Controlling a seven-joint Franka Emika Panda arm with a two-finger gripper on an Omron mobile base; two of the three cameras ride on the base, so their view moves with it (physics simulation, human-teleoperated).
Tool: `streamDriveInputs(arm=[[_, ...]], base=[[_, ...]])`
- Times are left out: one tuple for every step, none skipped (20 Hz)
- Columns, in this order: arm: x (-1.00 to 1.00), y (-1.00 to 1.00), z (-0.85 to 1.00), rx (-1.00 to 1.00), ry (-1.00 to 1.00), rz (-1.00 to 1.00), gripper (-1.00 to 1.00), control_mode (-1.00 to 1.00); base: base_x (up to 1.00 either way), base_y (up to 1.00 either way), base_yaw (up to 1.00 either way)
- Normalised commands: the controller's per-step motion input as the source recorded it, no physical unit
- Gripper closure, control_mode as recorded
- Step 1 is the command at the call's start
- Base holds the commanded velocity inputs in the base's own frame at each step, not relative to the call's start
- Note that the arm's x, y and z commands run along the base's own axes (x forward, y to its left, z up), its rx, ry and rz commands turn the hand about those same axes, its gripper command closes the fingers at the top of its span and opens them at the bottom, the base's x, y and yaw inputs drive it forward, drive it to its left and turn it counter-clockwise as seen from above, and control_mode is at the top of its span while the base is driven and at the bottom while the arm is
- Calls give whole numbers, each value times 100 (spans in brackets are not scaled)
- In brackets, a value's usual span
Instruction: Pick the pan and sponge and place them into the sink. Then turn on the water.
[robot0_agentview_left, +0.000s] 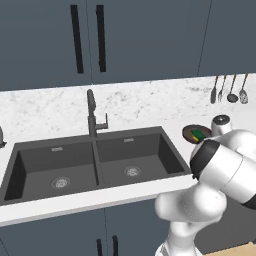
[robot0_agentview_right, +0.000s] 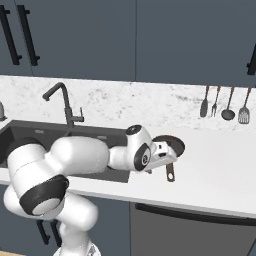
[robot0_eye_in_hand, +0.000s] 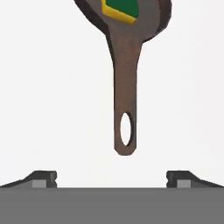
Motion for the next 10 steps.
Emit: streamDriveInputs(arm=[[0, 0, 1, 0, 11, 0, -100, -100], [0, 0, 7, 0, 10, 0, -100, -100], [0, 0, 4, 0, 12, 0, -100, -100], [0, 0, 13, 0, 12, 0, -100, -100], [10, 0, 15, 0, 13, 0, -100, -100], [7, -5, 24, 0, 12, 0, -100, -100], [5, -2, 24, 0, 12, 0, -100, -100], [6, 0, 25, 0, 10, 0, -100, -100], [0, 0, 15, 0, 10, 0, -100, -100], [1, 0, 1, 2, 12, 0, -100, -100]], base=[[0, 0, 0], [0, 0, 0], [0, 0, 0], [0, 0, 0], [0, 0, 0], [0, 0, 0], [0, 0, 0], [0, 0, 0], [0, 0, 0], [0, 0, 0]])
